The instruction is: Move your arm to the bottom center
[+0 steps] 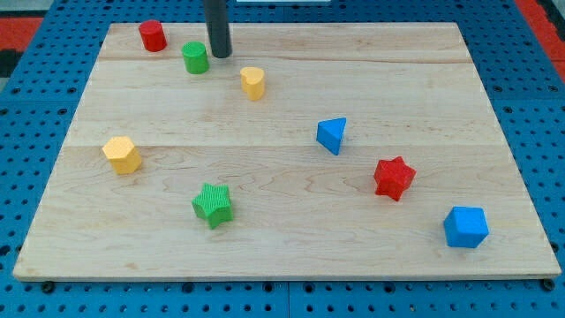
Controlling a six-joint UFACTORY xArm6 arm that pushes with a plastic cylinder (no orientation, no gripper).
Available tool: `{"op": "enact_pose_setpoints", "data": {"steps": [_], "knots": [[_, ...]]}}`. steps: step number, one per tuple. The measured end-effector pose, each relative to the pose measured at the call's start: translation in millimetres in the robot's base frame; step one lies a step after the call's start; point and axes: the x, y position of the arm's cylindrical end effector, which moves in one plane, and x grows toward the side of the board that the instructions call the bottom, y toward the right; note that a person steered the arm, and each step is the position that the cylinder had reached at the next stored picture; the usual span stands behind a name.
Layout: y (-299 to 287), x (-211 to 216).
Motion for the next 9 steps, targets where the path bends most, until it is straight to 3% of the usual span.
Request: {"op": "enact_pose_setpoints", "data": {"steps": [2, 4, 6, 8, 9], "knots": [[123, 2], [162, 71], [299, 113], [377, 269], [368, 341]]}}
